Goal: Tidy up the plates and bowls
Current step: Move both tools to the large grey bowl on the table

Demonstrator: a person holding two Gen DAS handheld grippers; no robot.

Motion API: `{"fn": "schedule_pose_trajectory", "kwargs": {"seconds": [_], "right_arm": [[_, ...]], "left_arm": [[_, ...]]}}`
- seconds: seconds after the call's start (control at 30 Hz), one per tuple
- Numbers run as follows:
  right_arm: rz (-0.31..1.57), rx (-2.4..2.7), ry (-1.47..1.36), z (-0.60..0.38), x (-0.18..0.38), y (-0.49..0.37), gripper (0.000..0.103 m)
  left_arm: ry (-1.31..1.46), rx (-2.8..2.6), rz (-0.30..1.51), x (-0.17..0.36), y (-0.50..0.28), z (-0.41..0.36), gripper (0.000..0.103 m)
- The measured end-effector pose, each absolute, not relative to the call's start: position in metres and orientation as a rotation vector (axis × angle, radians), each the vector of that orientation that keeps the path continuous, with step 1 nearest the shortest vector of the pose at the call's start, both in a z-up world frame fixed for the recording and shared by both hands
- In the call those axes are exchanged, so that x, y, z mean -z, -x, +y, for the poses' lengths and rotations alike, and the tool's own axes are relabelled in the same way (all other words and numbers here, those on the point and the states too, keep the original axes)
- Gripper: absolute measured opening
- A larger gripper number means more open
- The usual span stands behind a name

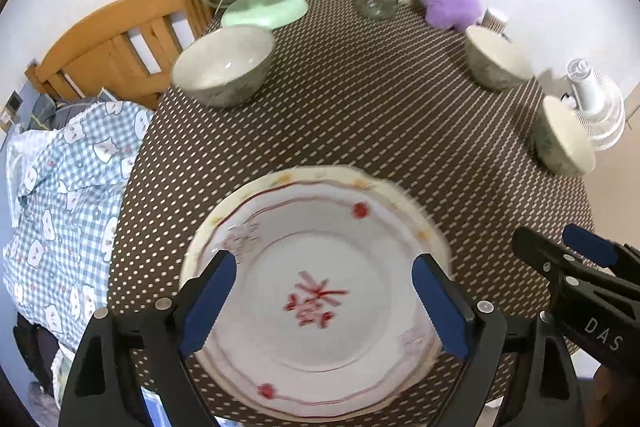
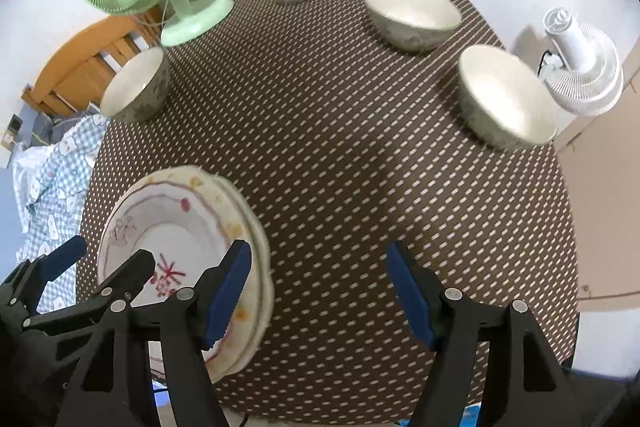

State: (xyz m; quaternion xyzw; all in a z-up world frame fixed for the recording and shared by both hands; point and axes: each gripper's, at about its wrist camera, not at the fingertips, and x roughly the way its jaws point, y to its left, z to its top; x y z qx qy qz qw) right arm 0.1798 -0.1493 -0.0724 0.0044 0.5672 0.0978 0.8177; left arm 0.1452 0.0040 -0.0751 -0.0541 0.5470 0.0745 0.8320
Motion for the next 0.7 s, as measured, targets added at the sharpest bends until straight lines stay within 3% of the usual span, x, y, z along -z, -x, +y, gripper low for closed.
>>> {"fn": "schedule_pose_trajectory", "kwargs": {"seconds": [0.7], "right_arm": [[1.089, -0.184, -0.059, -0.298, 0.033, -0.245, 0.073]], "left_arm": [[0.095, -0.116, 1.040, 0.042, -0.212, -0.130, 0.087]]}}
